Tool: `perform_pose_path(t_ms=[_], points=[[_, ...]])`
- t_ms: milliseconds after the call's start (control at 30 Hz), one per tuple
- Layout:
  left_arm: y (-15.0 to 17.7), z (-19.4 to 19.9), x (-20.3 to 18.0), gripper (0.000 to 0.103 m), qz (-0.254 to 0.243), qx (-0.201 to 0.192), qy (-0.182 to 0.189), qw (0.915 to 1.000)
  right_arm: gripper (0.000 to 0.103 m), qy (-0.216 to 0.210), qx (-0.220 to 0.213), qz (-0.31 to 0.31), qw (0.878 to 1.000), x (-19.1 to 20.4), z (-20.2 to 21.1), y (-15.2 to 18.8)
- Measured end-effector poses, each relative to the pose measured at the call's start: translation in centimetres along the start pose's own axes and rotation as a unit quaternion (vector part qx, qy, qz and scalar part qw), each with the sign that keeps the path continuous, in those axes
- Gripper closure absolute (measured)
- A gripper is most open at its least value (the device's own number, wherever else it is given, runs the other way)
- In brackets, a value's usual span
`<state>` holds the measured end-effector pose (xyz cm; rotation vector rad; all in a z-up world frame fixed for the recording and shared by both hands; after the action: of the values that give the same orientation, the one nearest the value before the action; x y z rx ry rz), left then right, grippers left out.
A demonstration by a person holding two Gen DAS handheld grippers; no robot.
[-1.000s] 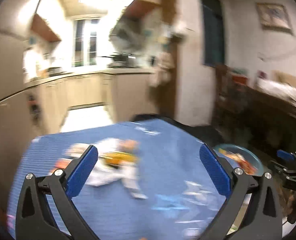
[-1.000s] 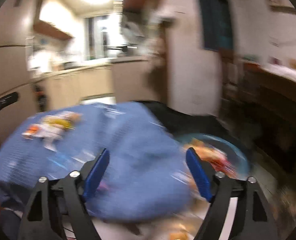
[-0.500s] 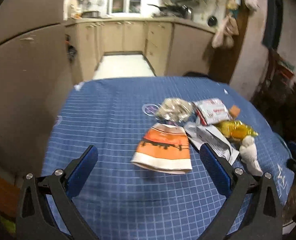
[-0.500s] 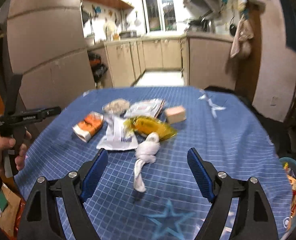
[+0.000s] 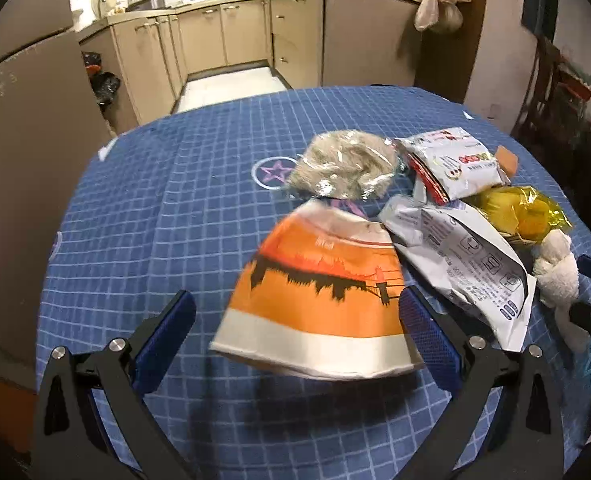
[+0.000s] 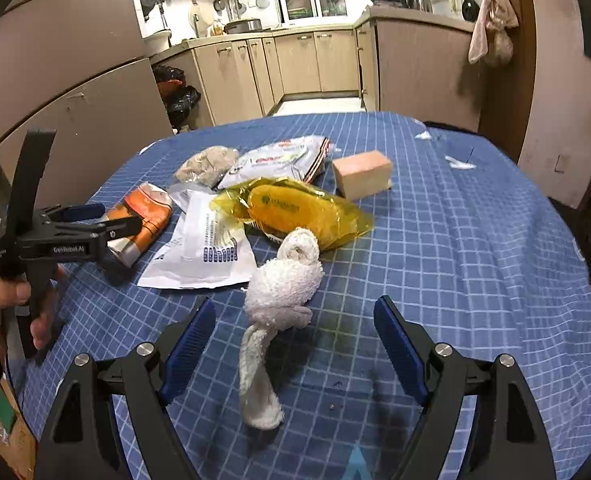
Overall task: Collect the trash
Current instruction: 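Grasp the orange-white paper cup with the left tool while the right tool grasps the white towel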
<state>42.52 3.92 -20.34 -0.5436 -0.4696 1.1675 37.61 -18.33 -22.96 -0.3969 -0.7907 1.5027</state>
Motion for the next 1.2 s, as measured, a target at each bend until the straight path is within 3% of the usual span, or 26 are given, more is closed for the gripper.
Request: perform_pose_path(t_ms=[367, 433, 500, 600, 667, 700, 733, 933, 1200], points=[[-0.5, -0.2, -0.7, 0.005, -0.004, -0.008, -0.006, 0.9999, 0.022, 0.011, 0.019, 0.002, 1.0, 0.5, -1.3, -0.4], [-0.4, -0.4, -0.9, 0.005, -0.005, -0.004, -0.004, 1.0, 0.027, 0.02, 0.022, 0.009, 1.0, 0.8, -1.6, -0.1], [-0.3, -0.4, -1.0, 0.005, -0.005, -0.003, -0.005, 1.0, 0.046, 0.025, 0.024, 0.012, 0.999, 0.9, -1.7, 0.0], [-0.2, -0.4, -0.6, 0.005, 0.007, -0.004, 0.001, 1.0, 0.057, 0.031, 0.025, 0.015, 0.999, 1.0, -1.8, 0.1], [-0.1, -0.5, -0.4, 0.011, 0.015, -0.004, 0.019, 0.9997, 0.069, 0.032, 0.022, 0.017, 0.999, 1.1, -1.7, 0.1], [0.0, -0.6, -0.3, 0.023, 0.018, -0.003, 0.029, 0.9994, 0.074, 0.032, 0.022, 0.018, 0.999, 1.2, -1.8, 0.1], [0.2, -0.7, -0.2, 0.037, 0.021, 0.0, 0.038, 0.9991, 0.074, 0.033, 0.021, 0.018, 0.999, 1.1, -1.7, 0.1], [0.9, -0.3, 0.4, 0.078, 0.035, -0.005, 0.046, 0.9983, 0.077, 0.029, 0.007, 0.009, 1.0, 0.8, -1.0, 0.2], [1.6, 1.1, 0.3, 0.084, 0.057, -0.029, 0.062, 0.996, 0.077, 0.023, -0.02, 0.008, 1.0, 0.8, 1.1, 0.6]])
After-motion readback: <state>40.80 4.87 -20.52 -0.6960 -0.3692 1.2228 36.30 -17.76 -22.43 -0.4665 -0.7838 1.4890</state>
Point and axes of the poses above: each gripper's, at about its wrist camera, not at the fingertips, and z roughly against the way its jaws point, x to its left, y to its underside, the point moved 3 cm from there along -z, roughly the way its jaws point, and after that the axes turned 5 degrees about -z, right-handed, at the moved point
